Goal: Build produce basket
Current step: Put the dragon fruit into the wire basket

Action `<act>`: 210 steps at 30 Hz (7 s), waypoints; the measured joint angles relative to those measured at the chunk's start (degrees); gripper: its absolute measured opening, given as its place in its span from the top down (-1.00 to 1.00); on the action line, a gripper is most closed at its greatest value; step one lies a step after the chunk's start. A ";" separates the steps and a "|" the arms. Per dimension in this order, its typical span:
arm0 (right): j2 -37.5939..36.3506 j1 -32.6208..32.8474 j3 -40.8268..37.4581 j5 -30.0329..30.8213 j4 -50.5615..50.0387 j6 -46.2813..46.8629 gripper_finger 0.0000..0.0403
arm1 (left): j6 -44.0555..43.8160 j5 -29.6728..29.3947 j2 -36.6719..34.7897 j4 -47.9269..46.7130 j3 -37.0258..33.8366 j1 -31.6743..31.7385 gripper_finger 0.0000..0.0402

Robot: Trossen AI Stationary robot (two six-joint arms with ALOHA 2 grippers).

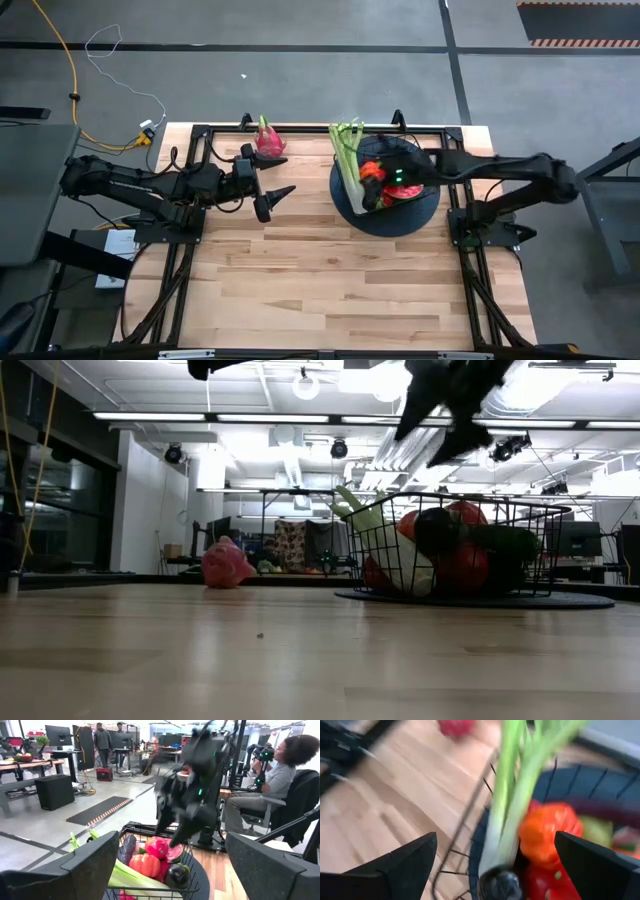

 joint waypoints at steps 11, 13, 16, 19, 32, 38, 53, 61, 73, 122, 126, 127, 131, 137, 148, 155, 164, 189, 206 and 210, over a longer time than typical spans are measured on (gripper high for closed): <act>-20.80 6.01 -7.46 1.78 2.81 -10.56 -0.95 | -4.25 -0.02 -0.42 -0.45 0.00 -0.07 -0.76; -23.63 7.27 -11.38 1.76 6.52 -10.25 -0.95 | -7.31 0.99 -1.03 -0.58 0.03 -0.07 -0.76; -26.44 8.35 -17.30 1.53 15.46 -9.77 -0.95 | -11.18 1.69 -2.46 -3.00 0.04 0.11 -0.76; -27.31 8.65 -21.80 0.15 24.60 -12.02 -0.95 | -12.99 1.84 -5.15 -6.93 0.04 0.39 -0.76; -26.67 8.59 -23.84 -0.54 37.59 -22.78 -0.95 | -14.65 1.50 -16.93 -19.48 0.04 0.68 -0.76; -26.67 8.59 -23.84 -0.63 39.05 -22.72 -0.95 | -15.06 0.82 -14.73 -20.28 0.02 -0.15 -0.76; -26.67 8.59 -23.84 -0.63 39.08 -22.33 -0.95 | -15.13 -2.99 -13.49 -19.65 0.02 -0.11 -0.76; -26.65 8.59 -23.84 -0.63 39.08 -22.33 -0.95 | -31.48 -17.43 -9.38 -23.17 0.75 7.06 -0.76; -26.63 8.59 -23.84 -0.59 38.66 -20.64 -0.95 | -39.86 -3.67 11.84 -43.90 9.17 35.89 -0.76; -26.63 8.58 -23.84 -0.62 38.18 -17.02 -0.95 | -35.40 14.41 21.92 -32.63 9.00 46.15 0.07; -26.63 8.57 -23.84 -0.62 38.20 -14.64 -0.95 | -27.83 16.67 11.23 -28.42 9.05 44.19 0.08; -26.63 8.57 -23.84 -0.62 38.20 -14.44 -0.95 | -25.61 17.66 8.62 -27.52 9.07 43.30 0.08; -26.63 8.59 -23.84 -0.63 38.20 -12.74 -0.95 | -18.51 19.72 -0.19 -25.28 9.08 37.18 0.08; -26.63 8.58 -23.84 -0.63 38.20 -8.17 -0.95 | -15.45 19.47 -8.07 -24.54 7.38 22.22 0.08; -26.63 8.57 -23.84 -0.63 38.51 -7.67 -0.95 | -17.96 -0.36 -8.39 -1.24 -8.30 -3.98 0.08; -26.63 8.57 -23.84 -0.63 38.85 -7.60 -0.95 | -15.25 -4.01 -7.54 1.62 -8.79 -6.21 0.07; -17.59 8.61 -21.57 -5.19 44.78 -9.68 -0.95 | -9.42 -0.61 -2.61 2.46 -6.30 -6.04 0.07; 7.10 8.65 2.07 -21.13 42.89 -18.27 -0.91 | -2.44 6.76 16.94 2.38 6.62 -6.03 0.07; 3.46 8.59 2.08 -21.04 39.12 -18.75 -0.04 | -1.35 6.29 16.09 2.82 6.64 -6.03 0.07; 2.94 8.57 2.08 -20.84 38.51 -19.67 0.22 | 0.24 6.14 15.59 2.79 6.73 -6.01 0.07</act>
